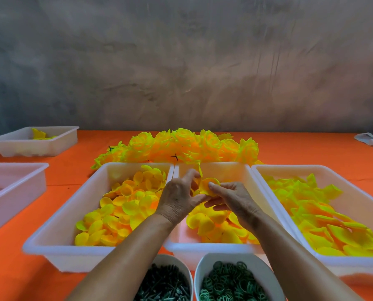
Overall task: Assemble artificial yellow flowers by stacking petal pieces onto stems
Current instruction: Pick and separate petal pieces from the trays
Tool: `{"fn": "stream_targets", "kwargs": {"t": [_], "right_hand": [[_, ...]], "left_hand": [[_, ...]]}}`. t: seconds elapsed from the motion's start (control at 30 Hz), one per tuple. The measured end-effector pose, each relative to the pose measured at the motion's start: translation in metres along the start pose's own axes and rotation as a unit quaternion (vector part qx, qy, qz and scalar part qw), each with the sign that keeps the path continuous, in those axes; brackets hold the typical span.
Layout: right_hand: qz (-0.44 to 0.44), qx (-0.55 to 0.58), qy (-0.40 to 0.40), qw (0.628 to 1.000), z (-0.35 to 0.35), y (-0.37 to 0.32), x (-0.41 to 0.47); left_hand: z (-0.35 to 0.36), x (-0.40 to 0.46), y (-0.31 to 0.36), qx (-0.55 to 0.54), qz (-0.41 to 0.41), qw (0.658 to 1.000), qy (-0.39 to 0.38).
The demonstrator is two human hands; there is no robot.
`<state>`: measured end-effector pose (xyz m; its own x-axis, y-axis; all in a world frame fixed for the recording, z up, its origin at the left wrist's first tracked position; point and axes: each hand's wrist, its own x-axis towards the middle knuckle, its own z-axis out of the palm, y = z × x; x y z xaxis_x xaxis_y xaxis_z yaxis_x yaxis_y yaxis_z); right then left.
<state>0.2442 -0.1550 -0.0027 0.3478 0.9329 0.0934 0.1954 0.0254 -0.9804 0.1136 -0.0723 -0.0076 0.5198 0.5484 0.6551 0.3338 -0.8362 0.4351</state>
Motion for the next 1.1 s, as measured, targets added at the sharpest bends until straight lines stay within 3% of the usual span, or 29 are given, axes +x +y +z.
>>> {"fn": "stream_targets", "kwargs": {"t": [0.17, 0.27, 0.37, 0.43, 0.5, 0.63, 0.8, 0.97, 1.1], "right_hand": [[0.003, 0.003, -0.012, 1.000, 0.001, 0.001, 0.000], [0.009, 0.010, 0.018, 1.000, 0.002, 0.000, 0.000], [-0.007, 0.008, 0.123, 0.992, -0.001, 0.003, 0.004], [-0.004, 0.014, 0.109, 0.994, -0.002, 0.003, 0.004], [0.011, 0.041, 0.053, 0.998, -0.002, 0.002, 0.004], [0.043, 0.072, 0.017, 0.996, -0.002, 0.003, 0.005], [0.085, 0.102, -0.097, 0.986, -0.001, 0.003, 0.003], [0.055, 0.155, -0.056, 0.985, -0.003, 0.002, 0.007], [0.043, 0.135, -0.074, 0.987, -0.002, 0.002, 0.004]], "left_hand": [[0.001, -0.001, -0.005, -0.015, 0.014, 1.000, 0.008], [0.001, 0.002, -0.010, -0.101, -0.040, 0.994, 0.007], [-0.002, 0.005, -0.013, -0.308, -0.151, 0.939, 0.014], [-0.001, 0.007, -0.017, -0.398, -0.189, 0.898, 0.004], [-0.001, 0.008, -0.019, -0.435, -0.201, 0.878, -0.013], [-0.001, 0.009, -0.023, -0.470, -0.203, 0.859, -0.013], [0.000, 0.007, -0.023, -0.492, -0.186, 0.850, -0.013], [-0.001, 0.007, -0.023, -0.473, -0.185, 0.862, -0.009], [0.000, 0.006, -0.022, -0.442, -0.186, 0.878, -0.005]]}}
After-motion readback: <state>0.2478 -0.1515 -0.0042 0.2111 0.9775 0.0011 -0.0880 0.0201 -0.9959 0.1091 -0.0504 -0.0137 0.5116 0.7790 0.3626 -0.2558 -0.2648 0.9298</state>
